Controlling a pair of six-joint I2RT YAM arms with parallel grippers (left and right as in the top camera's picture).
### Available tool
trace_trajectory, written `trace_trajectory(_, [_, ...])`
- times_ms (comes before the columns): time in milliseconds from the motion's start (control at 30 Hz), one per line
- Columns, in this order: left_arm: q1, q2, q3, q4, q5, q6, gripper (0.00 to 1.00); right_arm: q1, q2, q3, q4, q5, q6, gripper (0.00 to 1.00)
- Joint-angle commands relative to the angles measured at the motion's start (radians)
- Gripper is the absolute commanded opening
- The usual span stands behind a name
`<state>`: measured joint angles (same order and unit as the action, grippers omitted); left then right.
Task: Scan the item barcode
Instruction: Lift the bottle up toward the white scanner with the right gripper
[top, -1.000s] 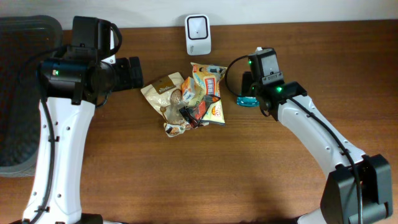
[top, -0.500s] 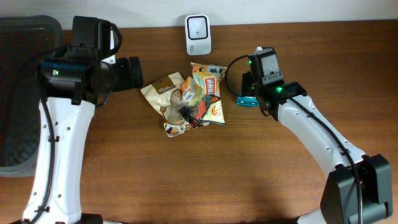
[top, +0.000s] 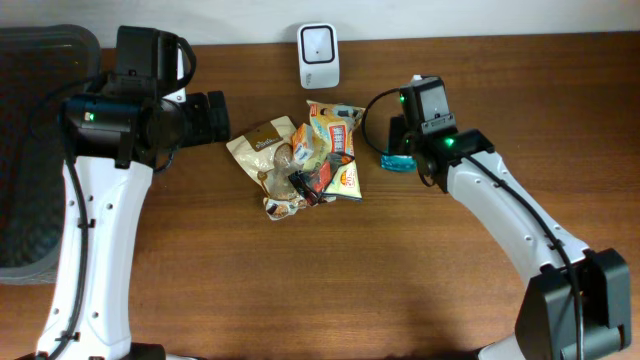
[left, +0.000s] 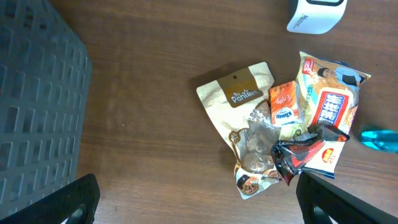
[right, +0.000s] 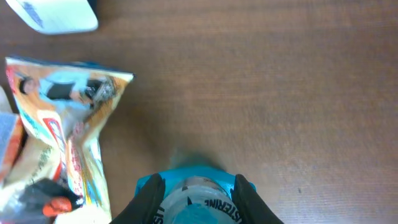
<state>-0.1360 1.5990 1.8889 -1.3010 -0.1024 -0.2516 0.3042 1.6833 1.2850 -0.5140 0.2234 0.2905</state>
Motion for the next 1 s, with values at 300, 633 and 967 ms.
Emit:
trace_trajectory(300, [0.008, 0.004, 0.006, -0.002, -0.007, -0.010, 0.99, -0.003, 0.006, 0.174, -0.186, -0.082, 0.002, 0.06])
trace_trajectory(633, [0.008, 0.004, 0.006, -0.002, -0.007, -0.010, 0.99, -0.004, 0.009, 0.210, -0.097, -0.252, 0.006, 0.04])
trace_trajectory(967, [0.008, 0.004, 0.006, -0.002, -0.007, -0.010, 0.99, -0.003, 0.209, 0.612, -0.244, -0.307, 0.017, 0.04])
